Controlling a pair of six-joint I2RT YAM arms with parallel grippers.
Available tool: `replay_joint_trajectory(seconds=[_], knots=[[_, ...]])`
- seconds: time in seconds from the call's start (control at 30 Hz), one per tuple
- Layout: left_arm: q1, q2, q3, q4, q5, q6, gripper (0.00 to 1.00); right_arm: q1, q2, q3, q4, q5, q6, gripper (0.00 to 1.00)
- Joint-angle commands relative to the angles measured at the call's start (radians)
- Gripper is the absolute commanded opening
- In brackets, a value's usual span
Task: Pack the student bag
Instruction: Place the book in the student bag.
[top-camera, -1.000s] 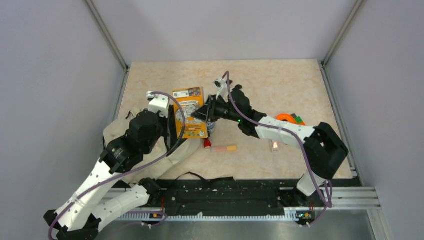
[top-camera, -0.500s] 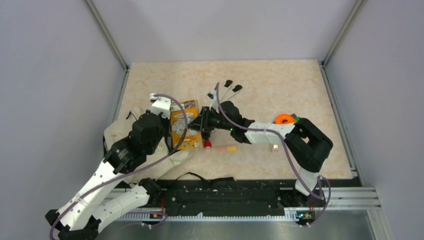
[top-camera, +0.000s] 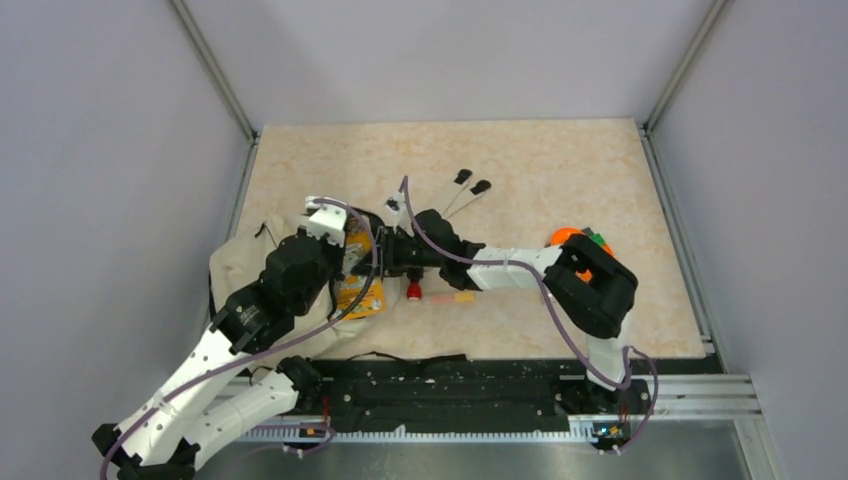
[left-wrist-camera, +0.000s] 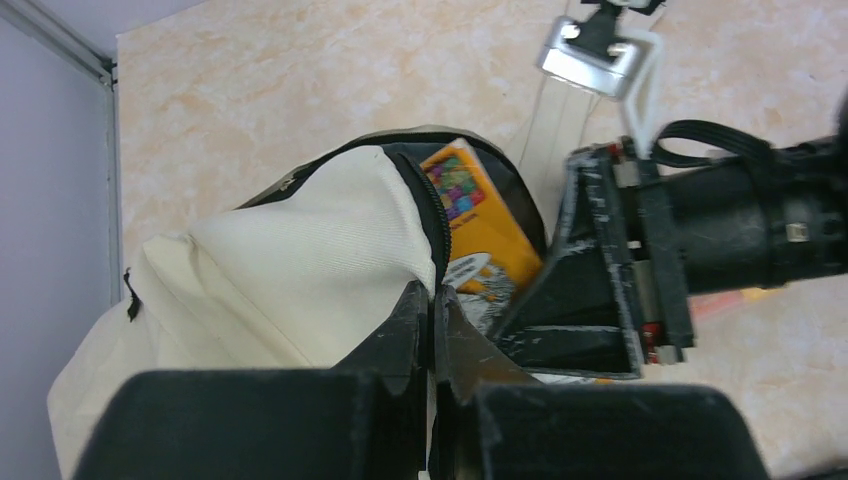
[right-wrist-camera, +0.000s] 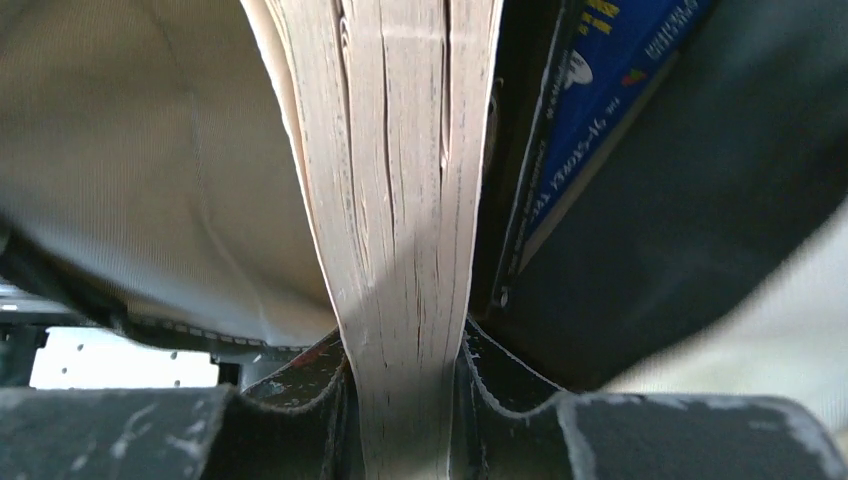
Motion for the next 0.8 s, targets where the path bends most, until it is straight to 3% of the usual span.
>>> replay_joint_trajectory(seconds=[0.0,0.47,0.7,0.77], knots=[[-0.003,-0.029,-0.005,0.141,0.083,0.015,0.0,0.038,0.094,0.168,0.045,-0.076,0.017,0.0],[-0.002,-0.035,-0.016,0.149,0.177,0.015,0.0,0.073,0.333,0.508,-0.073,0.027,-0.087,0.0],[0.0,-0.041,-0.018,0.149,0.18,0.015,0.0,0.093,0.374,0.495,-0.026,0.081,-0.119,0.0],[0.001,-0.038,-0.014,0.149,0.182,0.015,0.0,0.093,0.379,0.504,-0.039,0.073,-0.138,0.06]])
